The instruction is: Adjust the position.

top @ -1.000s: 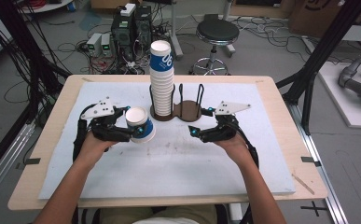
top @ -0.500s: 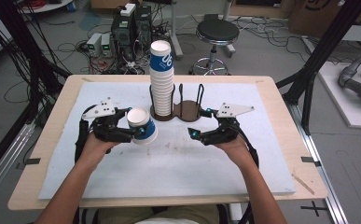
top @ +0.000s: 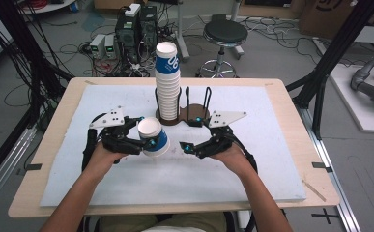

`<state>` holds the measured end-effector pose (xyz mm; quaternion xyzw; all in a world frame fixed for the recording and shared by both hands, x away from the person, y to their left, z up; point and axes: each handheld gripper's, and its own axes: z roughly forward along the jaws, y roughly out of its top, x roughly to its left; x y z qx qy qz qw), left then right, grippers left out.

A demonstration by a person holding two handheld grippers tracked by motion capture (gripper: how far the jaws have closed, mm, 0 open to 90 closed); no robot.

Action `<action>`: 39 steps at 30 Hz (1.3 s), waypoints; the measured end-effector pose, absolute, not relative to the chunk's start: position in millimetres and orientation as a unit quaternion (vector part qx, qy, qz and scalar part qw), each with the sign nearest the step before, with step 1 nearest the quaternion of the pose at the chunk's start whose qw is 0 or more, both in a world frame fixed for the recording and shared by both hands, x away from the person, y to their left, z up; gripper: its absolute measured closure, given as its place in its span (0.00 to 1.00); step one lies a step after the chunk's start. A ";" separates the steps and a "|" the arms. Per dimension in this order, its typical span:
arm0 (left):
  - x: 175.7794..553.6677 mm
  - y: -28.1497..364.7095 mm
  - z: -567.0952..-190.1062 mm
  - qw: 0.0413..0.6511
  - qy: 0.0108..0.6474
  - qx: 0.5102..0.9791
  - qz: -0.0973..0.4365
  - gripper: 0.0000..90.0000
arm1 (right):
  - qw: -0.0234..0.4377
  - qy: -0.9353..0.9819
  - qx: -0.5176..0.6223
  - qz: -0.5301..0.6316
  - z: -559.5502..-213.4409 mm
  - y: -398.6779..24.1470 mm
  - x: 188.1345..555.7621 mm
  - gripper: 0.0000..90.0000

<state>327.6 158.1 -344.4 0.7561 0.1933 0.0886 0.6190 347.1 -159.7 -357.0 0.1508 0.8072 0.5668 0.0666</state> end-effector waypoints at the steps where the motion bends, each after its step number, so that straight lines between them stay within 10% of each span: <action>1: 327.2 157.2 -344.3 0.622 0.194 0.754 0.086 0.32 | 0.064 0.808 0.149 0.567 -358.0 -157.3 346.6 0.16; 39: 318.7 137.7 -338.7 0.671 0.123 0.731 0.011 0.34 | -0.016 0.800 0.066 0.596 -373.8 -115.6 330.2 0.27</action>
